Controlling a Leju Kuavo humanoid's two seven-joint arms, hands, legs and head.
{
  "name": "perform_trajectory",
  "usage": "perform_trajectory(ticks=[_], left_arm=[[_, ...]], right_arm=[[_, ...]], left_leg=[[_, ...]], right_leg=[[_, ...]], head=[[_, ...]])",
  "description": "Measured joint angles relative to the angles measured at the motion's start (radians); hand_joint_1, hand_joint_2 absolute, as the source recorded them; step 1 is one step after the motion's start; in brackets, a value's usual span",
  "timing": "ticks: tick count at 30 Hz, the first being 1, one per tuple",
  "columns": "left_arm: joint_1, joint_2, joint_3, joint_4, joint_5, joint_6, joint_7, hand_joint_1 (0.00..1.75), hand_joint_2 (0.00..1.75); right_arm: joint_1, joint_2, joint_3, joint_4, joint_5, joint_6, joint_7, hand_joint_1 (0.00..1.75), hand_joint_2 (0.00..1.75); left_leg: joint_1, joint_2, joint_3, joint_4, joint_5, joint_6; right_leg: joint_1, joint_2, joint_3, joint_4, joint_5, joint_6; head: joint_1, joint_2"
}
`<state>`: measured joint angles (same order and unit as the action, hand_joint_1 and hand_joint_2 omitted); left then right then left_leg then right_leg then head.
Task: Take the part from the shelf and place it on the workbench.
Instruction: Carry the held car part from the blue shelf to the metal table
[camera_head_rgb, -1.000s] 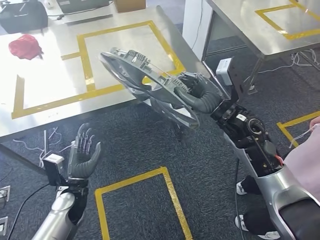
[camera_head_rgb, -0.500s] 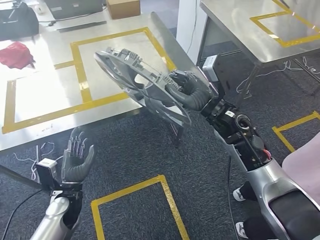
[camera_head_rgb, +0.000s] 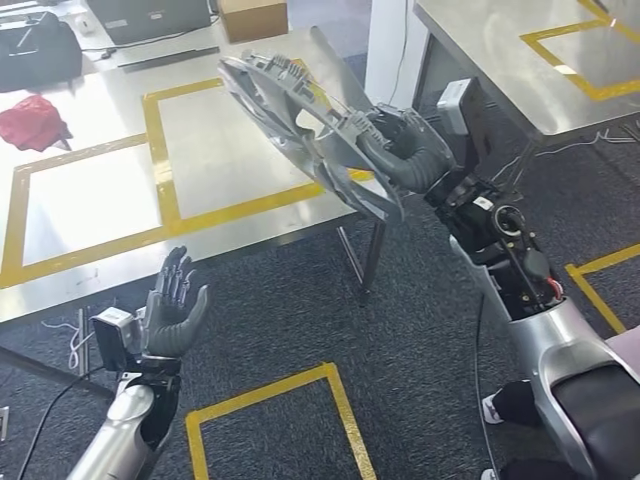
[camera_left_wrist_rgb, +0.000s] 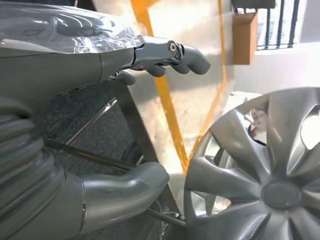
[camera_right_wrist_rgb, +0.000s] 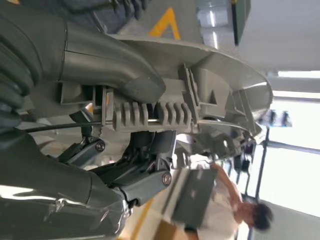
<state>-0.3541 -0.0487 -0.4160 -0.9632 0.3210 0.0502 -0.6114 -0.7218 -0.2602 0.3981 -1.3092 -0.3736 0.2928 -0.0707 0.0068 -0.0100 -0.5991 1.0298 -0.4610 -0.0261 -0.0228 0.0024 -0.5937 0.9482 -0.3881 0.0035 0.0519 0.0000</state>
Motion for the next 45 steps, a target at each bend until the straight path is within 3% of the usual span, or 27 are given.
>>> perform_trajectory(ticks=[3, 4, 5, 7, 9, 11, 14, 15, 18, 19, 20, 21, 23, 24, 26, 29, 31, 33, 34, 35, 36, 38, 39, 41, 45], left_arm=[[0.008, 0.000, -0.004, 0.001, 0.000, 0.001, 0.003, 0.00, 1.75], [0.011, 0.000, -0.005, 0.001, 0.000, 0.001, 0.004, 0.00, 1.75], [0.013, 0.000, -0.006, 0.001, 0.000, 0.001, 0.005, 0.00, 1.75], [0.013, 0.000, -0.007, 0.002, 0.000, 0.001, 0.006, 0.00, 1.75], [0.010, 0.001, -0.008, 0.002, 0.000, 0.001, 0.007, 0.00, 1.75], [0.008, 0.001, -0.009, 0.002, -0.001, 0.001, 0.007, 0.00, 1.75], [0.002, 0.001, -0.010, 0.001, -0.001, 0.001, 0.008, 0.00, 1.75], [0.001, 0.001, -0.011, 0.000, -0.001, 0.001, 0.008, 0.00, 1.75], [0.006, -0.002, -0.015, 0.002, -0.002, 0.001, 0.011, 0.00, 1.75], [0.009, -0.002, -0.016, 0.003, -0.002, 0.001, 0.011, 0.00, 1.75], [0.010, -0.002, -0.016, 0.003, -0.002, 0.001, 0.012, 0.00, 1.75], [0.011, -0.003, -0.016, 0.003, -0.002, 0.001, 0.012, 0.00, 1.75], [0.009, -0.004, -0.017, 0.004, -0.002, 0.001, 0.012, 0.00, 1.75], [0.008, -0.005, -0.017, 0.004, -0.002, 0.001, 0.012, 0.00, 1.75], [0.005, -0.006, -0.017, 0.004, -0.001, 0.001, 0.012, 0.00, 1.75], [-0.001, -0.007, -0.017, 0.004, -0.002, 0.001, 0.010, 0.00, 1.75], [-0.004, -0.007, -0.017, 0.004, -0.002, 0.001, 0.010, 0.00, 1.75], [-0.001, -0.007, -0.017, 0.004, -0.003, 0.001, 0.010, 0.00, 1.75], [0.002, -0.007, -0.017, 0.005, -0.003, 0.001, 0.010, 0.00, 1.75], [0.003, -0.006, -0.017, 0.005, -0.003, 0.001, 0.011, 0.00, 1.75], [0.003, -0.006, -0.017, 0.005, -0.004, 0.001, 0.011, 0.00, 1.75], [0.000, -0.005, -0.017, 0.005, -0.004, 0.001, 0.011, 0.00, 1.75], [-0.002, -0.005, -0.017, 0.005, -0.004, 0.001, 0.010, 0.00, 1.75], [-0.005, -0.004, -0.017, 0.005, -0.004, 0.000, 0.010, 0.00, 1.75], [-0.007, -0.004, -0.017, 0.005, -0.005, 0.000, 0.010, 0.00, 1.75]], right_arm=[[-0.018, 0.006, 0.000, 0.033, 0.018, -0.001, -0.019, 1.75, 1.75], [-0.019, 0.008, 0.001, 0.043, 0.020, 0.000, -0.022, 1.75, 1.75], [-0.021, 0.010, 0.001, 0.051, 0.021, 0.000, -0.023, 1.75, 1.75], [-0.030, 0.014, 0.001, 0.064, 0.021, 0.001, -0.024, 1.75, 1.75], [-0.042, 0.018, 0.002, 0.075, 0.020, 0.004, -0.026, 1.75, 1.75], [-0.050, 0.021, 0.004, 0.086, 0.023, 0.005, -0.028, 1.75, 1.75], [-0.068, 0.025, 0.004, 0.102, 0.039, 0.001, -0.037, 1.75, 1.75], [-0.077, 0.027, 0.005, 0.109, 0.045, 0.001, -0.043, 1.75, 1.75], [-0.096, 0.033, 0.008, 0.142, 0.061, 0.001, -0.067, 1.75, 1.75], [-0.103, 0.035, 0.010, 0.156, 0.066, 0.001, -0.073, 1.75, 1.75], [-0.112, 0.037, 0.011, 0.168, 0.069, 0.002, -0.079, 1.75, 1.75], [-0.125, 0.039, 0.012, 0.180, 0.072, 0.004, -0.084, 1.75, 1.75], [-0.155, 0.044, 0.015, 0.206, 0.074, 0.010, -0.096, 1.75, 1.75], [-0.170, 0.047, 0.017, 0.221, 0.075, 0.013, -0.102, 1.75, 1.75], [-0.188, 0.056, 0.019, 0.245, 0.076, 0.018, -0.114, 1.75, 1.75], [-0.207, 0.067, 0.020, 0.263, 0.079, 0.019, -0.119, 1.75, 1.75], [-0.215, 0.073, 0.021, 0.273, 0.078, 0.020, -0.117, 1.75, 1.75], [-0.210, 0.077, 0.023, 0.284, 0.076, 0.021, -0.113, 1.75, 1.75], [-0.206, 0.080, 0.025, 0.288, 0.076, 0.022, -0.110, 1.75, 1.75], [-0.203, 0.082, 0.027, 0.291, 0.076, 0.023, -0.107, 1.75, 1.75], [-0.201, 0.085, 0.028, 0.293, 0.076, 0.024, -0.104, 1.75, 1.75], [-0.201, 0.091, 0.031, 0.294, 0.076, 0.025, -0.100, 1.75, 1.75], [-0.202, 0.093, 0.033, 0.295, 0.076, 0.026, -0.099, 1.75, 1.75], [-0.203, 0.098, 0.035, 0.298, 0.076, 0.027, -0.098, 1.75, 1.75], [-0.204, 0.100, 0.036, 0.299, 0.076, 0.027, -0.096, 1.75, 1.75]], left_leg=[[0.003, 0.005, -0.126, 0.200, -0.064, -0.013], [0.002, 0.005, -0.153, 0.224, -0.065, -0.011], [0.001, 0.005, -0.161, 0.207, -0.041, -0.004], [-0.008, 0.005, -0.128, 0.072, 0.063, 0.021], [-0.018, 0.005, -0.084, -0.057, 0.126, 0.044], [-0.024, 0.005, -0.063, -0.099, 0.122, 0.054], [-0.015, 0.003, -0.031, -0.125, 0.119, 0.062], [-0.011, 0.002, -0.019, -0.131, 0.117, 0.064], [-0.007, 0.001, 0.005, -0.133, 0.099, 0.066], [-0.005, -0.001, 0.013, -0.132, 0.092, 0.063], [-0.003, -0.002, 0.022, -0.131, 0.085, 0.060], [-0.001, -0.004, 0.030, -0.130, 0.077, 0.055], [0.002, -0.007, 0.043, -0.124, 0.061, 0.045], [0.003, -0.008, 0.044, -0.118, 0.055, 0.039], [0.001, -0.010, 0.039, -0.105, 0.043, 0.026], [0.000, -0.007, 0.025, -0.065, 0.023, 0.008], [0.003, 0.001, -0.035, 0.049, -0.011, -0.003], [0.004, 0.004, -0.123, 0.187, -0.053, -0.010], [0.004, 0.004, -0.154, 0.219, -0.055, -0.010], [0.003, 0.004, -0.167, 0.212, -0.036, -0.006], [0.002, 0.004, -0.161, 0.164, 0.005, 0.000], [-0.006, 0.004, -0.115, 0.015, 0.104, 0.023], [-0.011, 0.005, -0.092, -0.049, 0.127, 0.034], [-0.018, 0.004, -0.069, -0.097, 0.129, 0.045], [-0.020, 0.002, -0.064, -0.101, 0.128, 0.045]], right_leg=[[0.005, 0.002, 0.019, -0.001, -0.018, -0.013], [0.007, 0.003, 0.027, -0.001, -0.025, -0.015], [0.010, 0.004, 0.036, -0.002, -0.033, -0.016], [0.014, 0.006, 0.055, -0.002, -0.048, -0.015], [0.017, 0.007, 0.066, -0.004, -0.061, -0.011], [0.017, 0.008, 0.073, -0.006, -0.066, 0.000], [0.016, 0.006, 0.069, 0.019, -0.087, 0.016], [0.015, 0.005, 0.049, 0.061, -0.106, 0.020], [0.011, 0.005, -0.055, 0.255, -0.175, 0.026], [0.008, 0.005, -0.080, 0.284, -0.177, 0.030], [0.004, 0.004, -0.089, 0.275, -0.156, 0.035], [-0.001, 0.003, -0.082, 0.225, -0.110, 0.042], [-0.007, 0.001, -0.051, 0.088, -0.009, 0.054], [-0.006, 0.000, -0.032, 0.031, 0.014, 0.053], [0.002, -0.002, -0.018, 0.001, 0.006, 0.035], [-0.001, -0.002, -0.003, -0.001, -0.001, 0.007], [-0.004, 0.000, 0.011, -0.006, -0.006, -0.002], [-0.002, 0.003, 0.022, -0.006, -0.016, -0.010], [0.000, 0.004, 0.028, -0.006, -0.022, -0.012], [0.002, 0.006, 0.034, -0.006, -0.027, -0.012], [0.004, 0.008, 0.042, -0.007, -0.034, -0.012], [0.007, 0.011, 0.057, -0.008, -0.046, -0.010], [0.008, 0.012, 0.061, -0.008, -0.052, -0.006], [0.009, 0.014, 0.065, -0.011, -0.062, 0.004], [0.008, 0.014, 0.069, -0.016, -0.067, 0.013]], head=[[-0.018, 0.000], [-0.022, 0.000], [-0.025, 0.000], [-0.029, 0.000], [-0.030, 0.000], [-0.030, 0.000], [-0.028, 0.000], [-0.024, 0.000], [-0.010, 0.000], [-0.006, 0.000], [-0.003, 0.000], [0.001, 0.000], [0.006, 0.000], [0.010, 0.000], [0.011, 0.000], [0.004, 0.000], [-0.007, 0.000], [-0.018, 0.000], [-0.022, 0.000], [-0.025, 0.000], [-0.029, 0.000], [-0.031, 0.000], [-0.032, 0.000], [-0.034, 0.000], [-0.035, 0.000]])
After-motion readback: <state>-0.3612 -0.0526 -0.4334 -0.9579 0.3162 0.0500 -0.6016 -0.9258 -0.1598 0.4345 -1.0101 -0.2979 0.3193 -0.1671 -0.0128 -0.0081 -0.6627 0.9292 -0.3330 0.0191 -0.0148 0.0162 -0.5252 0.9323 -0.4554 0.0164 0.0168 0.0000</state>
